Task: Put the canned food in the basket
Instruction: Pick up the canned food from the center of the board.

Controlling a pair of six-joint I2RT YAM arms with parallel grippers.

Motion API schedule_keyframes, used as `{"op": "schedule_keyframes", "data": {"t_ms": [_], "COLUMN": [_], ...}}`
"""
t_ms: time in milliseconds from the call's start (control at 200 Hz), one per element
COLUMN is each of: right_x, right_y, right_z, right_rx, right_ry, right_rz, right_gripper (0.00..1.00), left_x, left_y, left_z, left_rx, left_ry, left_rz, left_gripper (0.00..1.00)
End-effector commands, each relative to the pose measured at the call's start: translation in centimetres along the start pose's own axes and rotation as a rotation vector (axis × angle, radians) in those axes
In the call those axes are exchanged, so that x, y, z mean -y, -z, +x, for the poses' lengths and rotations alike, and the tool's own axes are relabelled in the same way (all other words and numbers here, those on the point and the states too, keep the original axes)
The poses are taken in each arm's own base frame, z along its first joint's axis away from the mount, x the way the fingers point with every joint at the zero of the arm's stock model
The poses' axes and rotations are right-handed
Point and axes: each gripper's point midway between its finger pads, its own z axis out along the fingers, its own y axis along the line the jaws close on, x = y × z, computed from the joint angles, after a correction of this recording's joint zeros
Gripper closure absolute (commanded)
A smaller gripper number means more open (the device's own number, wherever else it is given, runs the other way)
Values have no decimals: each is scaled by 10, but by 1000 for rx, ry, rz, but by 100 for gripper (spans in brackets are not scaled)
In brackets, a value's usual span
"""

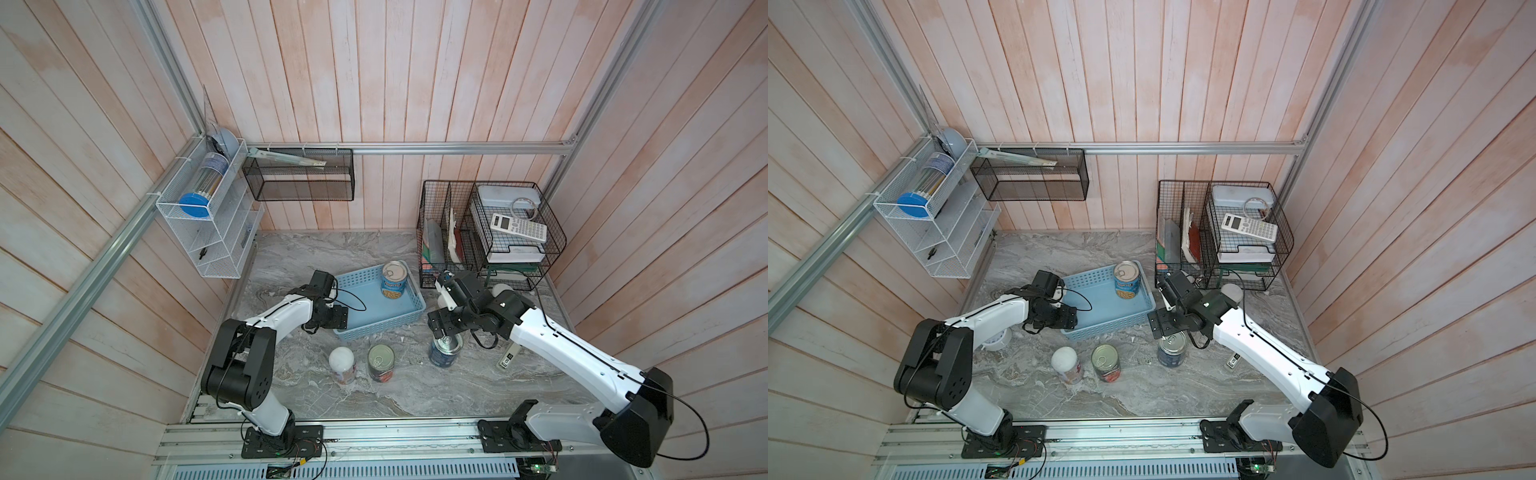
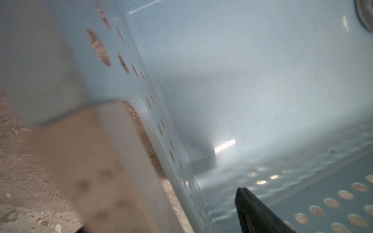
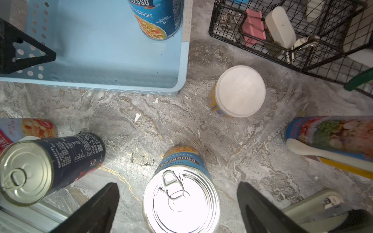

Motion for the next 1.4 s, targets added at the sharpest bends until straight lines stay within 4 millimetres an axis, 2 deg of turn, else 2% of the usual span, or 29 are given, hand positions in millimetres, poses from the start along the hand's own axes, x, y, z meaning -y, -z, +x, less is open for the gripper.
{"op": "schedule_keyframes", "data": {"t_ms": [0,225,445,490,605,655,715,800,960,1045,1210,1320,1395], "right_x": [-3,7,5,4,7,8,6,1,-12,-19,-33,-45,-49], "right_y": [-9,-33,-63,-65,-56,-47,-36,-22,12,31,55,68,64], "right_z": [1,39,74,77,76,73,71,66,35,10,-44,-86,-109], "right_rx": [10,-126,-282,-287,-273,-266,-260,-249,-170,-105,43,176,191], "right_ry": [-63,-63,-39,-42,-54,-56,-51,-36,-10,11,76,99,113], "right_rz": [-19,26,28,26,42,53,54,54,22,-1,-32,-66,-88], "right_gripper": [2,2,2,5,16,27,35,36,37,37,37,36,36], "left_x": [1,0,0,0,-1,-1,-2,-3,-2,-2,-8,-22,-37], "left_y": [3,3,2,2,3,4,6,8,12,15,25,46,75], "left_z": [-9,-8,-7,-7,-9,-9,-11,-12,-12,-14,-18,-28,-39], "left_rx": [26,28,23,22,29,33,40,50,66,81,121,201,306], "left_ry": [-3,-2,-2,-1,1,1,3,5,14,19,41,96,152], "left_rz": [3,1,1,-1,-7,-9,-15,-18,-12,-15,-48,-108,-154], "left_gripper": [12,11,11,11,11,10,10,10,9,7,2,0,0]}}
